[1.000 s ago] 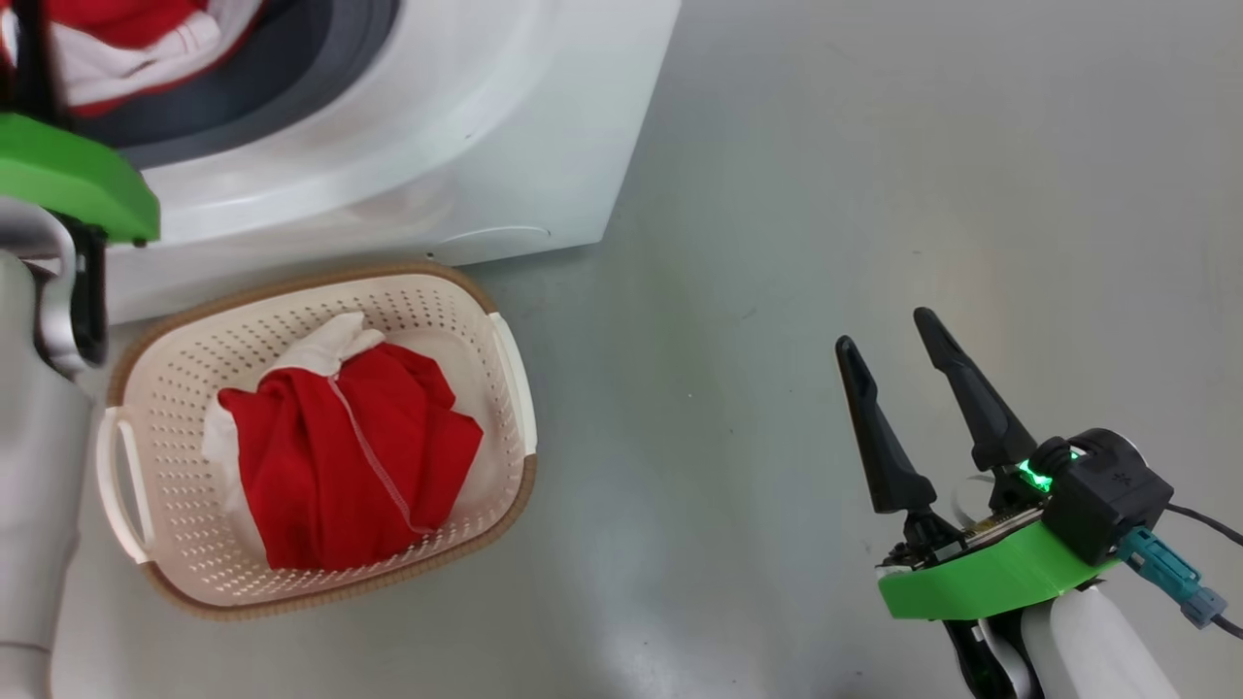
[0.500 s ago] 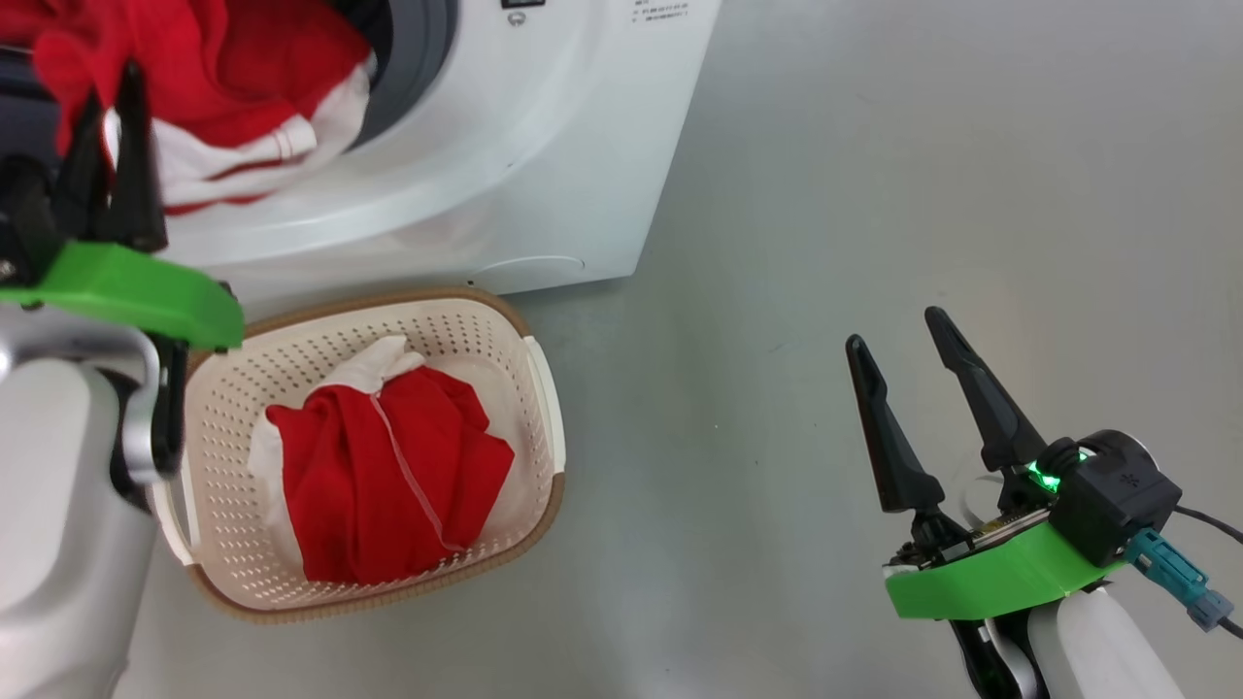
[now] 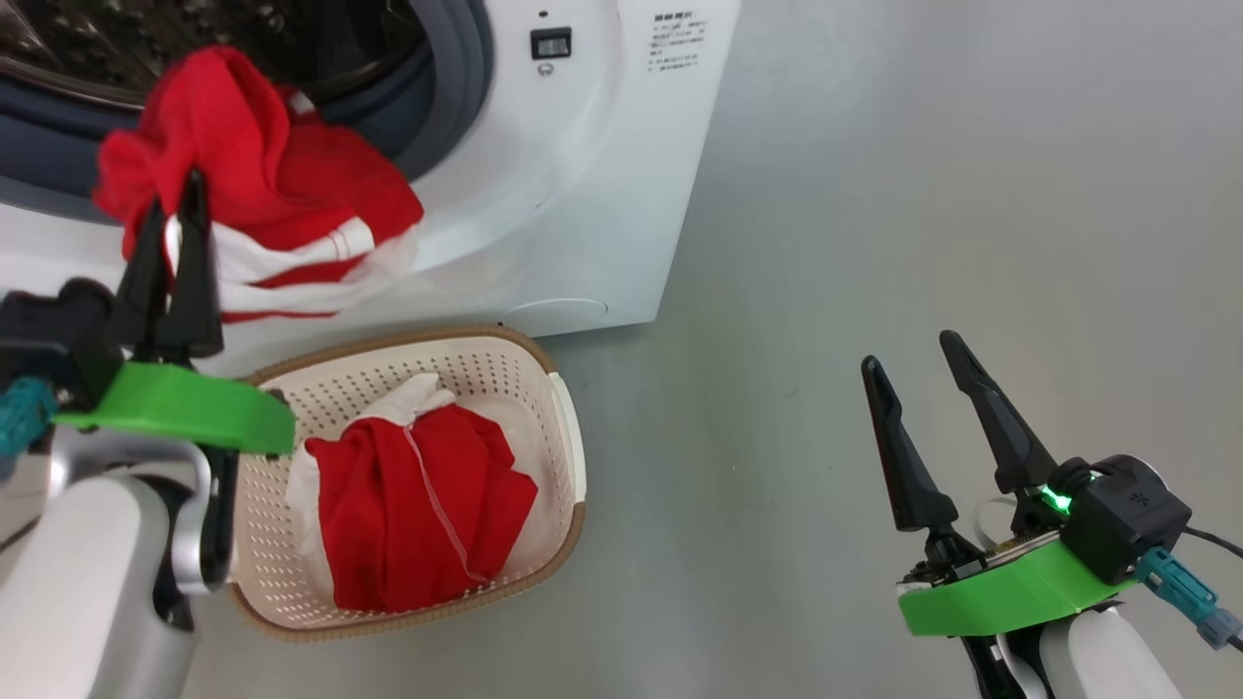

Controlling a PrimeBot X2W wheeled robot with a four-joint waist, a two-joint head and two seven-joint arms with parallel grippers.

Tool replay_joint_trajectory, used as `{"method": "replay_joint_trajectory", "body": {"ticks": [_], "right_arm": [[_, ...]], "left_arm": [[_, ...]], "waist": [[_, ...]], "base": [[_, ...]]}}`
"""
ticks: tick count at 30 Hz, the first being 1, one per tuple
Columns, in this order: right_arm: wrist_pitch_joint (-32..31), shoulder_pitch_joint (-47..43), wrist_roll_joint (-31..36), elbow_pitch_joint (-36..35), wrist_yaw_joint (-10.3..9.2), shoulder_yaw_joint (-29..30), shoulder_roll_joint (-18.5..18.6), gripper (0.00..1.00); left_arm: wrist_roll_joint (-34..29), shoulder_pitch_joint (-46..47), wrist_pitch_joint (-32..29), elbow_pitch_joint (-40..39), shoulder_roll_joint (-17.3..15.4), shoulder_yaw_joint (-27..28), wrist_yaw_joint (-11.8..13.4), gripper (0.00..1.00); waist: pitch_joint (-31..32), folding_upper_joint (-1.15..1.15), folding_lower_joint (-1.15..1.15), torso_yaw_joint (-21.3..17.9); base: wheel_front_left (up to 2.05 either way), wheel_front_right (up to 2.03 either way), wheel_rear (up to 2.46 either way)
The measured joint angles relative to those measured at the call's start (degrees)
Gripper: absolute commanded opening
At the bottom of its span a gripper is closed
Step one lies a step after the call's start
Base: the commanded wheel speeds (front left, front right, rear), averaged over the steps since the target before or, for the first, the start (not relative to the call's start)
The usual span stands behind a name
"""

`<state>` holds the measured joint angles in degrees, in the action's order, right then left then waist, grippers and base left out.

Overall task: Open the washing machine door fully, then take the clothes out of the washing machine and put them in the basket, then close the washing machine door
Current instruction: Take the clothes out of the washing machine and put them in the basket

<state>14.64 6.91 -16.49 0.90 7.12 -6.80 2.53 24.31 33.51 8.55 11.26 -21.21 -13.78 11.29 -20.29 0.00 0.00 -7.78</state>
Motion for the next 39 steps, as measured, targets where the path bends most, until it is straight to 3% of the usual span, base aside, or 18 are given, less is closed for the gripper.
{"method": "replay_joint_trajectory", "body": {"ticks": [19, 39], "right_arm": [[0.00, -2.32, 0.00, -0.37, 0.00, 0.85, 0.00, 1.00], [0.00, -2.11, -0.02, -0.20, 0.00, 0.23, 0.00, 1.00]], "left_arm": [[0.54, -13.58, -3.22, -17.16, -0.37, -1.20, 5.43, 0.00], [2.09, -15.79, -2.50, 0.05, 4.12, -6.36, 4.19, 0.00]], "waist": [[4.38, 0.00, 0.00, 2.33], [1.15, 0.00, 0.00, 0.61]], "base": [[0.00, 0.00, 0.00], [0.00, 0.00, 0.00]]}}
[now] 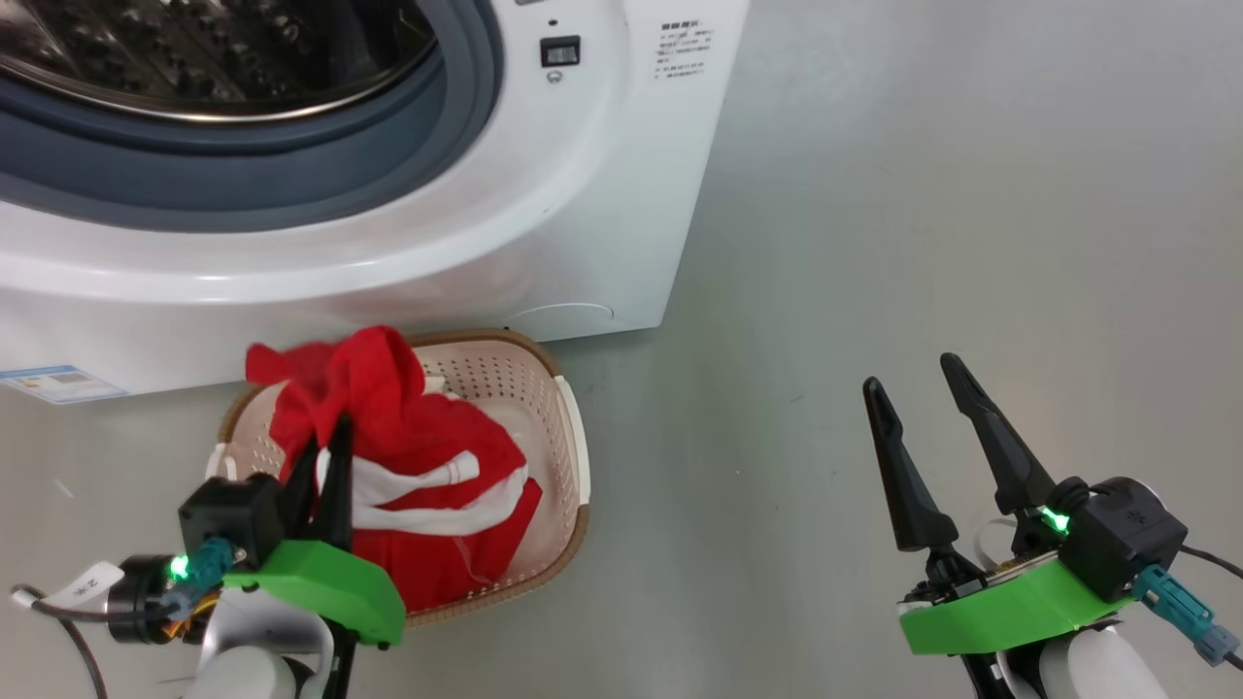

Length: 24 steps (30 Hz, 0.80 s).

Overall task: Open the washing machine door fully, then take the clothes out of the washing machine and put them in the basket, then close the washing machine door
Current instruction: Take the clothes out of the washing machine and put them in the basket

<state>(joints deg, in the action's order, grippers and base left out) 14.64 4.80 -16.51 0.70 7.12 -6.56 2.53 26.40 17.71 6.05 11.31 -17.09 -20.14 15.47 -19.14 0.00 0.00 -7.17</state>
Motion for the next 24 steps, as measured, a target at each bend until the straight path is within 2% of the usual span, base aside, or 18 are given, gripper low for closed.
{"method": "replay_joint_trajectory", "body": {"ticks": [5, 9, 24], "right_arm": [[0.00, 0.29, -0.08, 0.13, 0.00, -0.05, -0.01, 1.00], [0.00, 0.31, -0.09, 0.23, 0.00, 0.03, 0.00, 1.00], [0.00, 1.93, -0.15, 0.29, 0.00, -0.68, -0.01, 1.00]], "left_arm": [[0.52, 1.64, 1.21, 6.91, 0.57, -0.36, -1.71, 0.00], [1.31, 3.18, 2.08, 12.88, 2.30, -0.91, -3.44, 0.00], [5.56, 15.47, 5.90, 41.57, 7.59, -0.66, -10.66, 0.00]], "waist": [[-1.00, 0.00, 0.00, -0.74], [-1.68, 0.00, 0.00, -1.13], [-5.35, 0.00, 0.00, -2.54]], "base": [[0.00, 0.00, 0.00], [0.00, 0.00, 0.00], [0.00, 0.00, 0.00]]}}
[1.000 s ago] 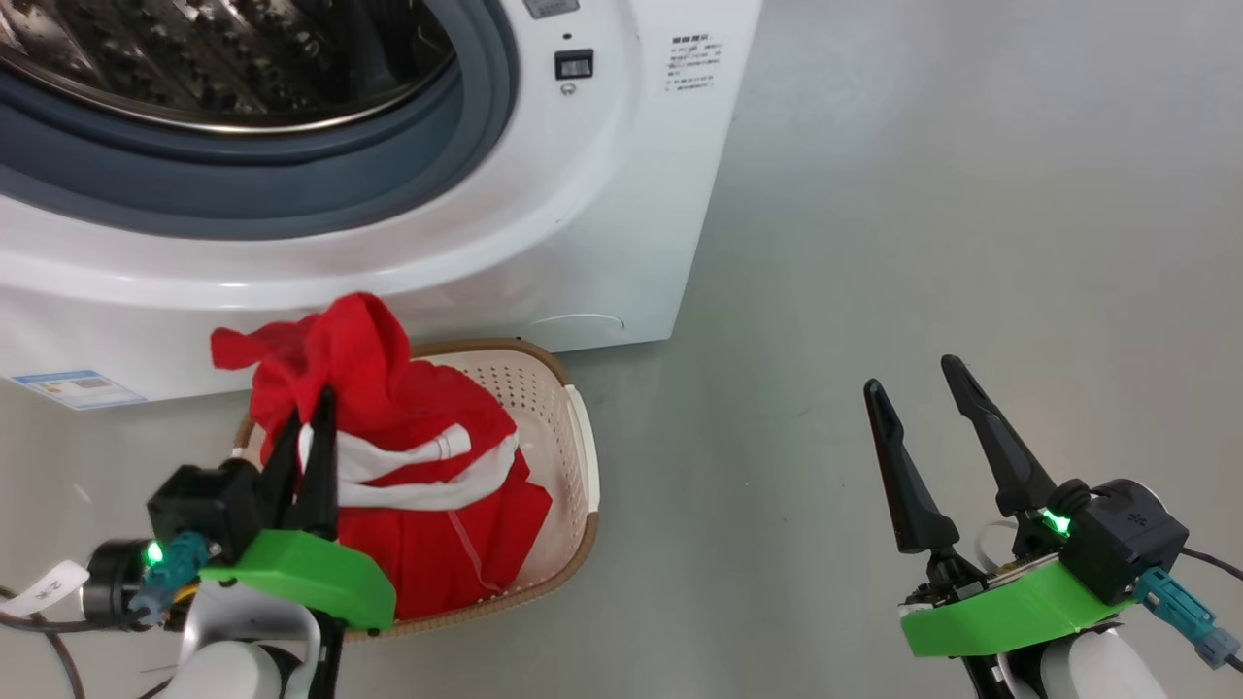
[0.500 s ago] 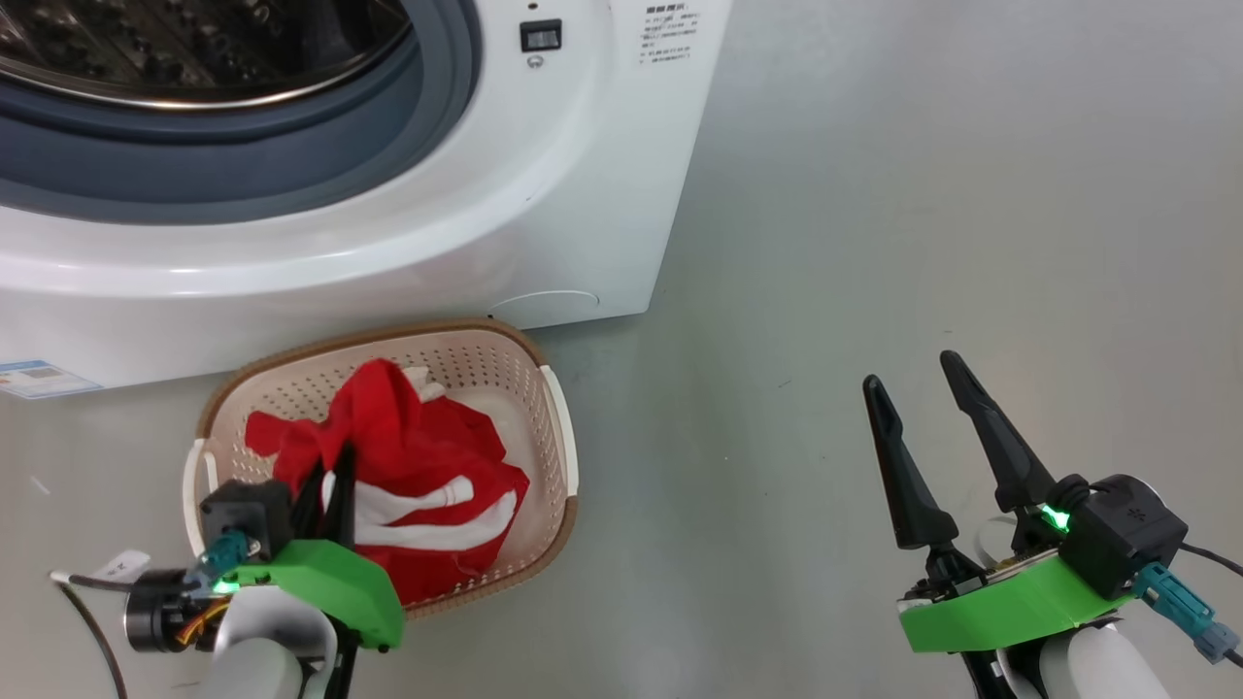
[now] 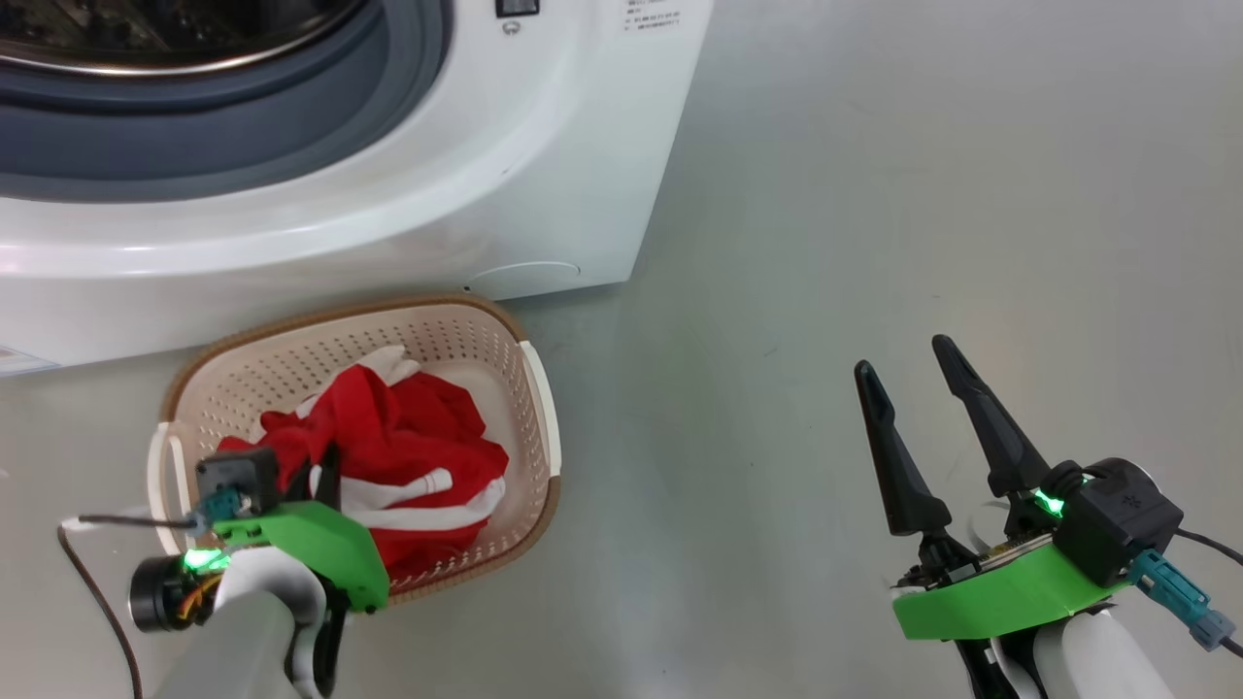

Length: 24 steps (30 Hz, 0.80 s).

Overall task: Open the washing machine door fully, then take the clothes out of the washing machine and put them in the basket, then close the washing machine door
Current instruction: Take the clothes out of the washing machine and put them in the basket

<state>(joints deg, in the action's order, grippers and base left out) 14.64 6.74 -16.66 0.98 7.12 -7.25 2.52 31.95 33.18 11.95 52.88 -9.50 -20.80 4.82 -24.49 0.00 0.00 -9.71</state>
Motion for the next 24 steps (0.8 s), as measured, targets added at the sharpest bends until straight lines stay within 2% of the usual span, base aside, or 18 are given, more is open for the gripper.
{"method": "replay_joint_trajectory", "body": {"ticks": [9, 24], "right_arm": [[0.00, 1.82, -0.67, -0.01, 0.00, -0.77, 0.00, 1.00], [0.00, 4.13, -0.99, -0.13, 0.00, -1.16, -0.01, 1.00]], "left_arm": [[0.24, 8.01, 0.83, 12.17, 1.35, -0.04, -2.40, 0.00], [0.91, 11.94, 0.23, 20.20, 1.99, -0.42, -3.90, 0.00]], "waist": [[-3.06, 0.00, 0.00, -1.25], [-6.98, 0.00, 0.00, -2.94]], "base": [[0.00, 0.00, 0.00], [0.00, 0.00, 0.00]]}}
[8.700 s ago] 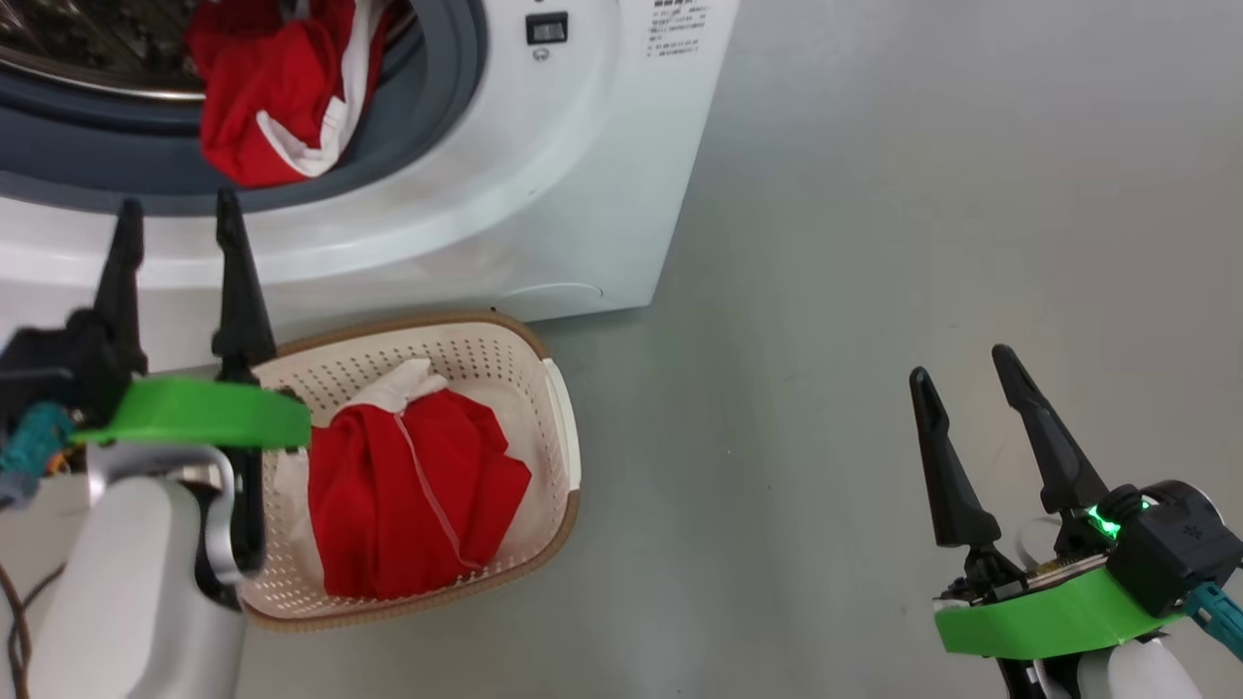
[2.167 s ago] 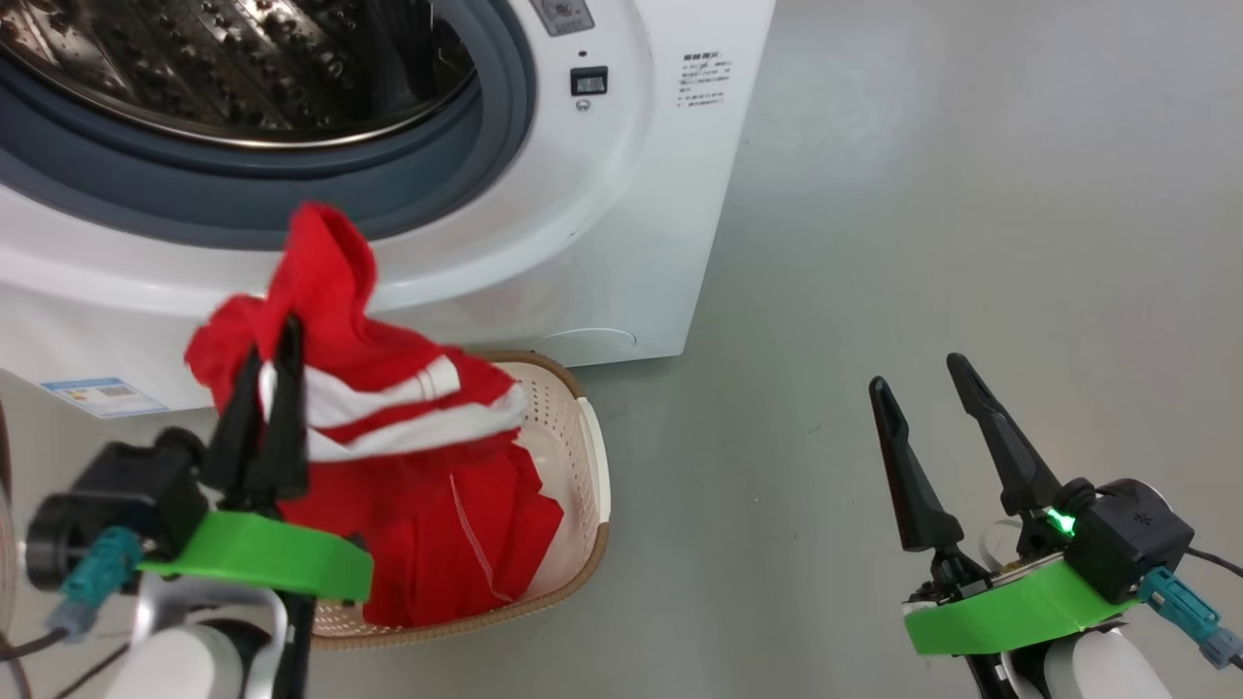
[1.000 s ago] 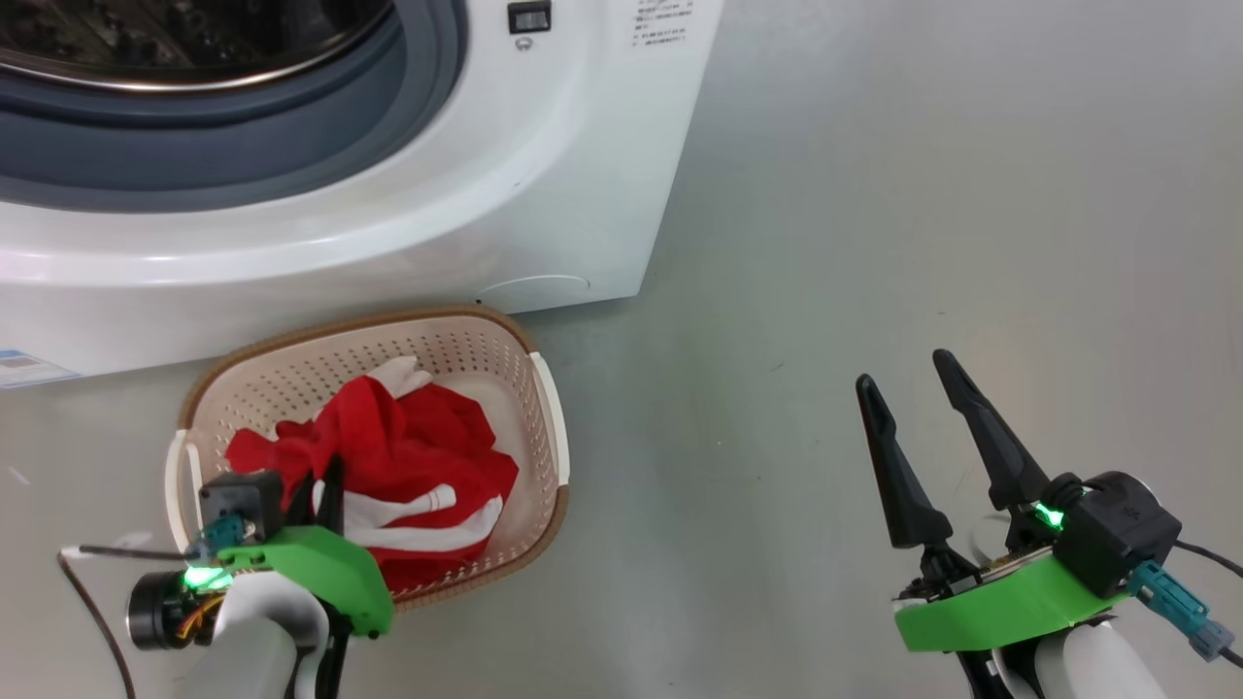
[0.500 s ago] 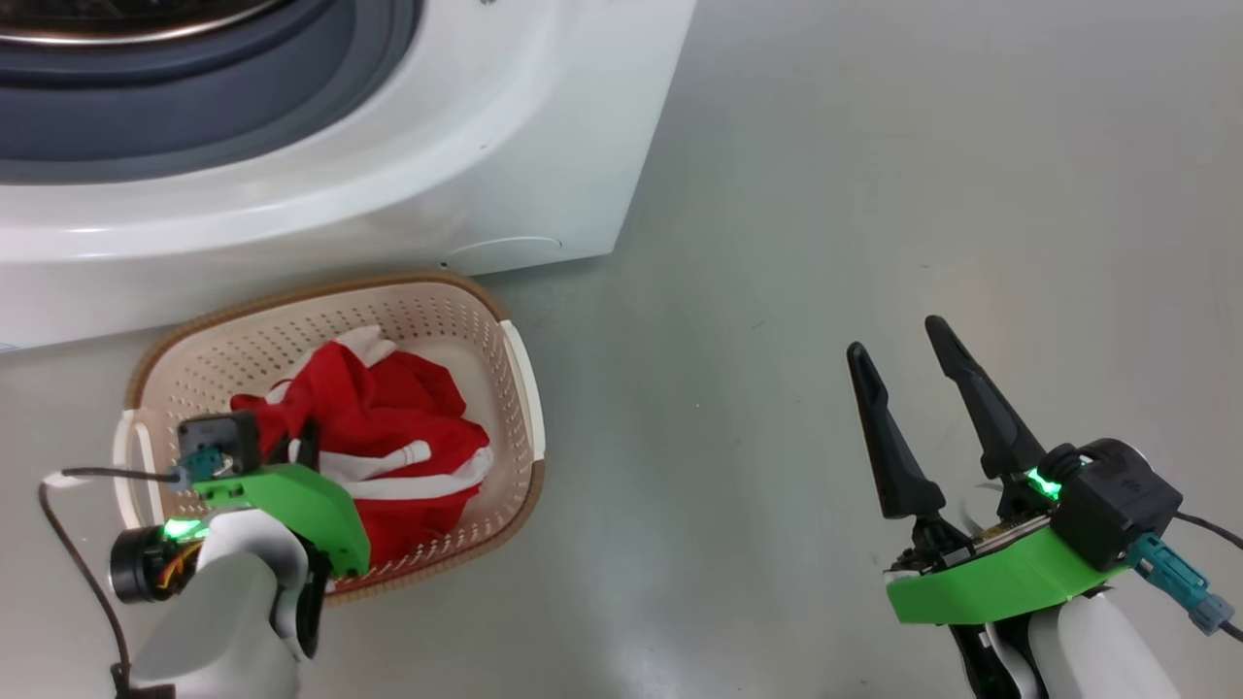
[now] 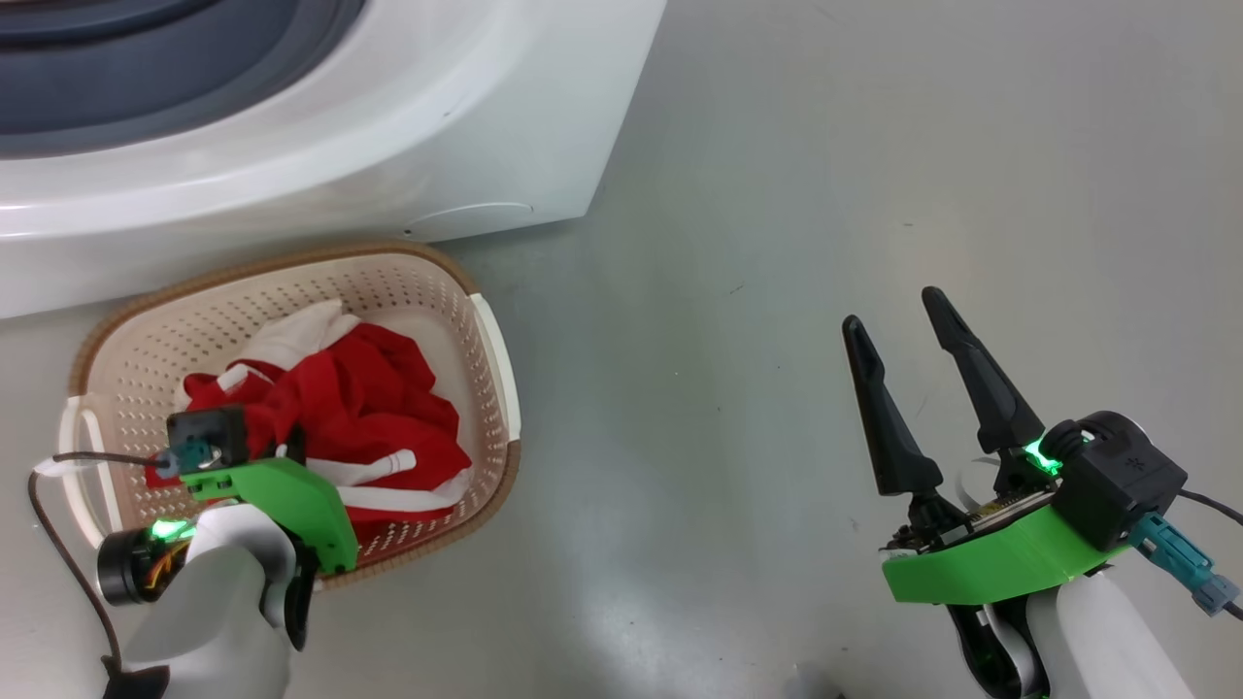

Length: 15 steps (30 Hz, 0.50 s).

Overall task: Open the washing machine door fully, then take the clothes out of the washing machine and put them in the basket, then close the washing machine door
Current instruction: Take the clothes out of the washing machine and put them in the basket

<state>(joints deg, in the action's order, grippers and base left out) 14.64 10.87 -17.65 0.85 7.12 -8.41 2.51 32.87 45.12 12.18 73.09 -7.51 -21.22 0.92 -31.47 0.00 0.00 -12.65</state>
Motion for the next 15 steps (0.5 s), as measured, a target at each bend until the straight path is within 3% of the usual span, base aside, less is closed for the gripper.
{"method": "replay_joint_trajectory", "body": {"ticks": [6, 7, 8, 9, 10, 12, 15], "right_arm": [[0.00, 0.10, 0.00, 0.07, 0.00, -0.01, 0.00, 1.00], [0.00, 0.10, 0.00, 0.13, 0.00, 0.00, 0.00, 1.00], [0.00, 0.10, 0.00, 0.20, 0.00, 0.01, 0.00, 1.00], [0.00, 0.10, 0.00, 0.27, 0.00, 0.03, 0.00, 1.00], [0.00, 0.10, -0.01, 0.34, 0.00, 0.03, 0.00, 1.00], [0.00, 0.10, -0.01, 0.44, 0.00, 0.05, 0.00, 1.00], [0.00, 0.10, -0.01, 0.58, 0.00, 0.10, 0.00, 1.00]], "left_arm": [[0.44, 0.77, -1.08, 0.54, 0.00, -0.23, -0.45, 0.00], [0.44, 0.80, -1.10, 0.60, 0.00, -0.33, -0.45, 0.16], [0.44, 0.80, -1.22, 0.64, -0.02, -0.44, -0.45, 0.16], [0.43, 0.82, -1.24, 0.70, -0.05, -0.58, -0.45, 0.40], [0.43, 0.88, -1.24, 0.78, -0.07, -0.67, -0.45, 0.49], [0.43, 0.99, -1.23, 0.87, -0.04, -0.93, -0.48, 1.00], [0.43, 1.07, -0.91, 0.98, 0.15, -1.14, -0.54, 1.00]], "waist": [[-0.59, 0.00, 0.00, -0.66], [-0.54, 0.00, 0.00, -0.68], [-0.44, 0.00, 0.00, -0.66], [-0.34, 0.00, 0.00, -0.62], [-0.23, 0.00, 0.00, -0.56], [0.01, 0.00, 0.00, -0.36], [0.46, 0.00, 0.00, 0.08]], "base": [[0.00, 0.00, 0.00], [0.00, 0.00, 0.00], [0.00, 0.00, 0.00], [0.00, 0.00, 0.00], [0.00, 0.00, 0.00], [0.00, 0.00, 0.00], [0.00, 0.00, 0.00]]}}
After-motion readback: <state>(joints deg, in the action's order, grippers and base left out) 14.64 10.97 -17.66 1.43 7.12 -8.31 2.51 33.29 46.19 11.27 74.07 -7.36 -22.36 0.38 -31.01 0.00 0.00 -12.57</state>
